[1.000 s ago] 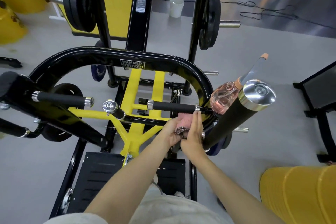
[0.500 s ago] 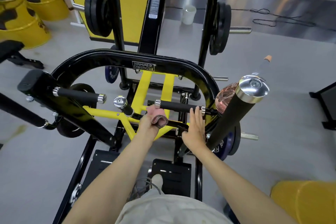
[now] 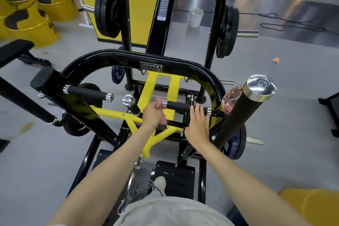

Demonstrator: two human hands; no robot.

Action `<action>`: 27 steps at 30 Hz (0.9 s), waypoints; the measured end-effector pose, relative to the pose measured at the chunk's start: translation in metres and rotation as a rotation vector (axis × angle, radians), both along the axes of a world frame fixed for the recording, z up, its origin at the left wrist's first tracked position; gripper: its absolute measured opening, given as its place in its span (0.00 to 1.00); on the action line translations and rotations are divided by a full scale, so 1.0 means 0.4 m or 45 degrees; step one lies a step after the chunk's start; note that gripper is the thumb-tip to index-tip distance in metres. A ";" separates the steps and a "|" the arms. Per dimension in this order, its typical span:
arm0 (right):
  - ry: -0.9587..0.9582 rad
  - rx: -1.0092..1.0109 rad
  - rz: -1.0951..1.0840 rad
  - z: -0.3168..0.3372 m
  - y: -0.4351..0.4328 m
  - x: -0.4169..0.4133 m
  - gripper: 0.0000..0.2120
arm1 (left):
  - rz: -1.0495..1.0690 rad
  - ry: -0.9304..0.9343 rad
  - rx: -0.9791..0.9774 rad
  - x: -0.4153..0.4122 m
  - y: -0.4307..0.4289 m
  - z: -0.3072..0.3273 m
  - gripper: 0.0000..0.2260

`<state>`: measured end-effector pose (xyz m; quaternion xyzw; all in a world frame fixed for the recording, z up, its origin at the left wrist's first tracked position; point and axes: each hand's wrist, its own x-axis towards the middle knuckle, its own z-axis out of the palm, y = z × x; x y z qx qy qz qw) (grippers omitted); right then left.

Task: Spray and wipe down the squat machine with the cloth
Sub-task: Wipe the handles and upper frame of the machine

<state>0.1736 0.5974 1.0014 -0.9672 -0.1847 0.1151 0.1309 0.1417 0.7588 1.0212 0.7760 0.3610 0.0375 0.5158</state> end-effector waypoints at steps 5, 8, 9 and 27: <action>0.014 -0.021 -0.016 0.003 0.001 -0.001 0.41 | -0.196 -0.265 0.456 0.021 0.006 0.036 0.12; 0.028 -0.036 0.002 0.013 -0.008 0.004 0.40 | -0.491 -0.003 0.916 0.056 0.008 -0.007 0.19; 0.042 -0.032 0.012 0.018 -0.011 0.006 0.40 | -0.543 0.079 0.988 0.061 0.006 -0.021 0.20; -0.013 0.006 0.035 -0.004 -0.021 0.009 0.39 | -0.700 -0.155 1.108 0.038 -0.012 -0.042 0.20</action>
